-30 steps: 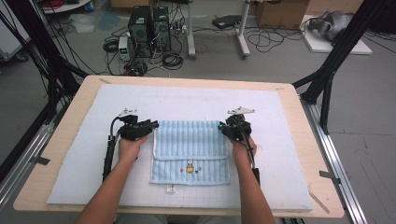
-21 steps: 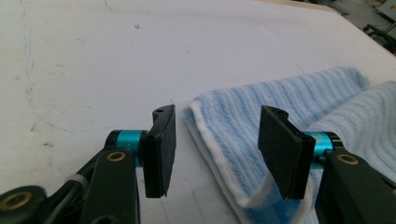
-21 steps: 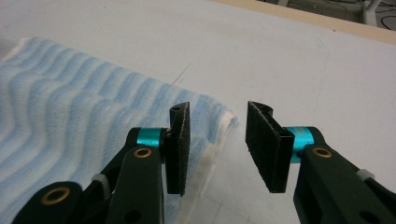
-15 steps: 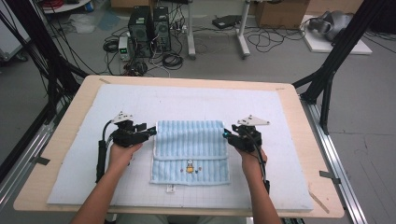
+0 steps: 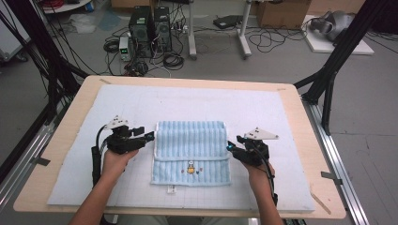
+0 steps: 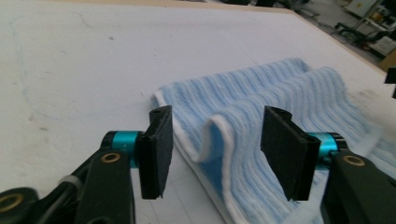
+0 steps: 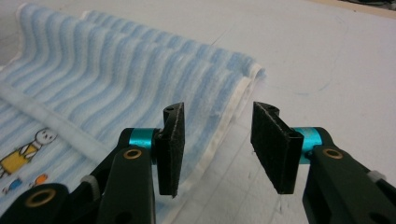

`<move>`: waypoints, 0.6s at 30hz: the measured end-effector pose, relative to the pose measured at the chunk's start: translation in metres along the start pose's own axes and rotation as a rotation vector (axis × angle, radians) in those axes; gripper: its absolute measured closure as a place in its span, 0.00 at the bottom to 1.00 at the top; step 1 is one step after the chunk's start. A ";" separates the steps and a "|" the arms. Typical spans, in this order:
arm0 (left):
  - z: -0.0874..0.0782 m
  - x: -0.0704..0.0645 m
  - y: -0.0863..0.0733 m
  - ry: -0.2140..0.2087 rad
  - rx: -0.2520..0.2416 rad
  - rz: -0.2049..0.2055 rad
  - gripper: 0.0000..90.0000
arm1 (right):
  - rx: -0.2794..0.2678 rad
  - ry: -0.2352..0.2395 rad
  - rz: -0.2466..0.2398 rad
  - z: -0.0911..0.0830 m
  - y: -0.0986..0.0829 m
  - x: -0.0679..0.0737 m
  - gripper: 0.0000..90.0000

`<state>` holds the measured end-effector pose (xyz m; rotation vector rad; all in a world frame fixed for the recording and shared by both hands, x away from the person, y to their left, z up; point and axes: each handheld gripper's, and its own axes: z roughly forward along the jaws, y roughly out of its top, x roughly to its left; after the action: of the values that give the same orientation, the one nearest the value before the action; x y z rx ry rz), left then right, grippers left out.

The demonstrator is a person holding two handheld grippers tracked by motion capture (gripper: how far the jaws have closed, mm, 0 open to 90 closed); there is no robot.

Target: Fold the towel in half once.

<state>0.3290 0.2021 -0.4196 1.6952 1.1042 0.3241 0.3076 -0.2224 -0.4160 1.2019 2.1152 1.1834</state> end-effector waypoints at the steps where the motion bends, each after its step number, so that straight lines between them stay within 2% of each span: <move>1: -0.001 -0.002 -0.005 -0.014 0.013 0.011 0.52 | 0.002 0.004 -0.003 -0.002 -0.002 0.001 0.61; 3: -0.004 -0.004 -0.012 -0.030 0.007 0.010 0.59 | 0.001 0.011 -0.004 -0.004 -0.006 0.004 0.61; 8: -0.006 -0.015 -0.029 -0.066 0.032 0.014 0.56 | 0.018 0.033 -0.013 -0.010 -0.015 0.011 0.60; 11: -0.004 -0.022 -0.037 -0.072 0.066 0.054 0.56 | 0.029 0.047 -0.032 -0.012 -0.018 0.017 0.60; 18: 0.005 -0.034 -0.046 -0.072 0.135 0.106 0.57 | 0.060 0.067 -0.053 -0.013 -0.022 0.022 0.63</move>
<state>0.2902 0.1744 -0.4517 1.8743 1.0045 0.2580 0.2767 -0.2156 -0.4269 1.1390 2.2321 1.1602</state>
